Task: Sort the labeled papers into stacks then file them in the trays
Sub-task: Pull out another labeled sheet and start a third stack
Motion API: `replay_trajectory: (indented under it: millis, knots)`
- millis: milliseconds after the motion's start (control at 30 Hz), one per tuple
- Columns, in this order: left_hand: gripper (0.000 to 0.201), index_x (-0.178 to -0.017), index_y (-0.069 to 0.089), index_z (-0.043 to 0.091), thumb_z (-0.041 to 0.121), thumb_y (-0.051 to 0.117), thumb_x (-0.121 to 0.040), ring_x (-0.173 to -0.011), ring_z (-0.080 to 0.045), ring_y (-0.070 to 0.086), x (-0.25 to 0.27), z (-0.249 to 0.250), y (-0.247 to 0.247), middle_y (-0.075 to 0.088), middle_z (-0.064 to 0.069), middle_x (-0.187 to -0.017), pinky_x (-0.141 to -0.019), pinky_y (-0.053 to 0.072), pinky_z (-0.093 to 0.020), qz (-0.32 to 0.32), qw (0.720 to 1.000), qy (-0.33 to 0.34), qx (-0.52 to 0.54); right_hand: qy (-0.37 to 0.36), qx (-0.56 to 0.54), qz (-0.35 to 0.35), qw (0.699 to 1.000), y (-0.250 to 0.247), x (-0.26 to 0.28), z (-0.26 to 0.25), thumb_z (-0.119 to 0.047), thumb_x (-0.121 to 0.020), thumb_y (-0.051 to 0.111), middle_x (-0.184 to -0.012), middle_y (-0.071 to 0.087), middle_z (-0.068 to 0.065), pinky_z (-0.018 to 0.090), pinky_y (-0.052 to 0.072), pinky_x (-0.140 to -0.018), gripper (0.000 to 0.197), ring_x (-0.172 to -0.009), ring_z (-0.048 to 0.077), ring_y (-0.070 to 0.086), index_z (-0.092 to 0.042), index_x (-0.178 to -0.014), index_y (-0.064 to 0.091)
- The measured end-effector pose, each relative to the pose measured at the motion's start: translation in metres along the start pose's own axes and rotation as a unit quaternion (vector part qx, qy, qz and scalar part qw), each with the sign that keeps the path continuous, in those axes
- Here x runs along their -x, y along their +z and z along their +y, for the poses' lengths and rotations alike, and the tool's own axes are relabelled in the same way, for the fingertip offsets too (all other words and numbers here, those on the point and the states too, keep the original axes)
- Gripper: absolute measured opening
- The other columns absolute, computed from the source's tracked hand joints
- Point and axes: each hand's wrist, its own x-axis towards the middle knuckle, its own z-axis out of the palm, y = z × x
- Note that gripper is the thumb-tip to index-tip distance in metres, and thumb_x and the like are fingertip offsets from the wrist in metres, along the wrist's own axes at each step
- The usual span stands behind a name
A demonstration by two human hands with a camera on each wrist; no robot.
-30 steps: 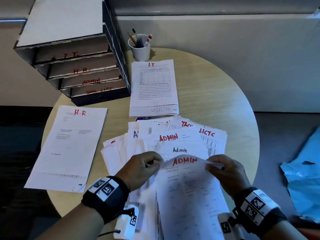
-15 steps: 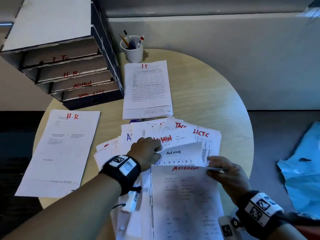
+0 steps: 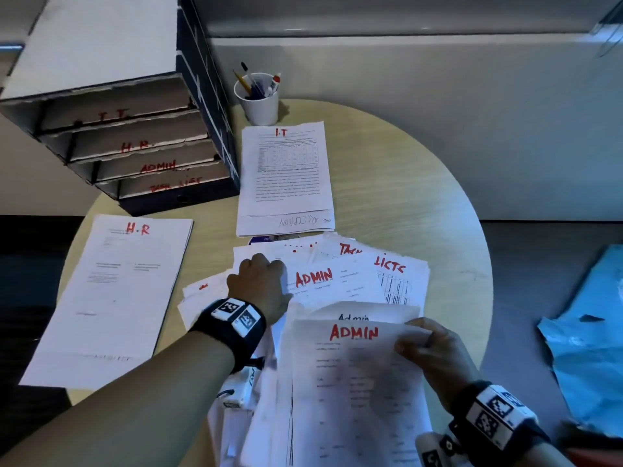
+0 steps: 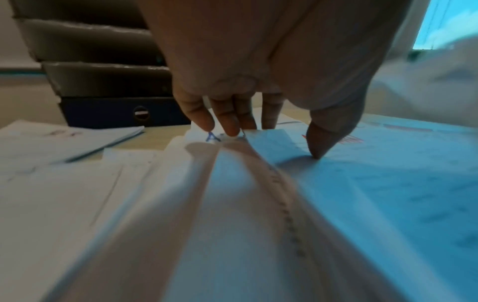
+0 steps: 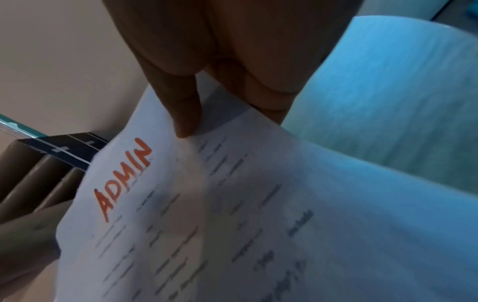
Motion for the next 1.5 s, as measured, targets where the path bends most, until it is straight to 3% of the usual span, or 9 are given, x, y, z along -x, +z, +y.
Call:
replay_trajectory:
  millis: [233,400,533,667,900,1000,1167,1300,1500]
  knots:
    - [0.058,-0.139,0.042,0.024,0.047,0.063,-0.090,-0.125,-0.030,0.040,0.005,0.008,0.001,0.038,-0.007,-0.136,-0.095,0.042,-0.044,0.035,0.999,0.003,0.013,0.004,-0.003,0.007,1.000,0.003,0.001,0.009,0.021,-0.073,0.065,-0.065,0.063,0.010,0.031,0.049,-0.060,0.029,-0.067,0.026,0.058,-0.007,-0.067,0.065]
    - [0.054,-0.143,0.042,0.025,0.041,0.057,-0.094,-0.127,-0.028,0.038,0.015,0.005,0.011,0.040,-0.003,-0.139,-0.096,0.044,-0.041,0.074,0.997,0.026,0.009,-0.011,0.000,0.031,0.999,0.001,0.004,0.010,0.018,-0.074,0.069,-0.109,0.069,0.010,0.042,0.059,-0.077,0.061,-0.095,0.031,0.068,-0.026,-0.117,0.062]
    - [0.054,-0.147,0.039,0.023,0.037,0.053,-0.097,-0.131,-0.026,0.037,0.023,0.004,0.018,0.039,-0.003,-0.142,-0.101,0.044,-0.039,0.106,0.993,0.032,0.033,0.000,-0.086,0.027,0.996,-0.001,0.006,0.012,0.021,-0.075,0.066,-0.113,0.070,0.011,0.049,0.056,-0.087,0.089,-0.101,0.032,0.068,-0.029,-0.144,0.040]
    - [0.049,-0.145,0.044,0.022,0.034,0.050,-0.097,-0.129,-0.026,0.039,0.027,0.002,0.021,0.042,-0.003,-0.140,-0.098,0.043,-0.038,0.112,0.992,0.030,0.040,-0.016,-0.032,0.025,0.999,0.001,0.014,0.006,0.020,-0.078,0.063,-0.089,0.076,0.014,0.035,0.059,-0.069,0.033,-0.084,0.034,0.071,-0.006,-0.096,0.071]
    - [0.041,-0.137,0.053,0.024,0.015,0.053,-0.096,-0.117,-0.029,0.056,0.034,-0.004,0.018,0.060,-0.006,-0.132,-0.099,0.045,-0.032,0.104,0.960,-0.017,0.261,-0.033,-0.052,0.012,0.998,0.000,0.015,0.013,0.016,-0.071,0.074,-0.073,0.069,0.015,0.022,0.053,-0.062,0.013,-0.074,0.024,0.061,0.006,-0.078,0.070]
    - [0.029,-0.123,0.062,0.024,0.014,0.056,-0.096,-0.099,-0.029,0.064,0.042,-0.009,0.017,0.070,-0.006,-0.108,-0.083,0.048,-0.027,0.114,0.942,-0.020,0.316,-0.052,-0.042,-0.024,0.997,-0.002,0.018,0.012,-0.016,-0.053,0.091,-0.079,0.071,0.019,0.024,0.053,-0.065,0.035,-0.072,0.022,0.064,0.005,-0.074,0.072]
    - [0.010,-0.086,0.069,0.026,0.017,0.069,-0.091,-0.084,-0.016,0.065,0.059,-0.020,0.014,0.073,0.008,-0.086,-0.069,0.048,-0.024,0.138,0.889,-0.031,0.436,-0.084,-0.020,-0.034,0.996,-0.004,0.010,0.005,0.003,-0.062,0.084,-0.095,0.075,0.003,0.024,0.053,-0.075,0.021,-0.092,0.020,0.067,0.008,-0.078,0.072]
    - [0.012,-0.079,0.070,0.026,0.018,0.074,-0.087,-0.083,-0.017,0.064,0.070,-0.026,0.010,0.073,0.007,-0.081,-0.073,0.051,-0.031,0.143,0.870,-0.033,0.470,-0.138,0.063,-0.027,0.988,-0.003,-0.004,-0.008,-0.006,-0.061,0.084,-0.119,0.068,0.003,0.031,0.050,-0.087,0.013,-0.107,0.014,0.066,-0.014,-0.064,0.074]
    - [0.020,-0.079,0.071,0.027,0.010,0.070,-0.089,-0.080,0.006,0.059,0.077,-0.024,0.008,0.070,0.020,-0.080,-0.062,0.043,-0.009,0.158,0.877,-0.005,0.454,-0.179,0.106,-0.039,0.977,0.014,-0.025,-0.034,0.016,-0.070,0.075,-0.133,0.059,-0.004,0.020,0.051,-0.087,0.037,-0.113,0.009,0.063,-0.020,-0.062,0.075]
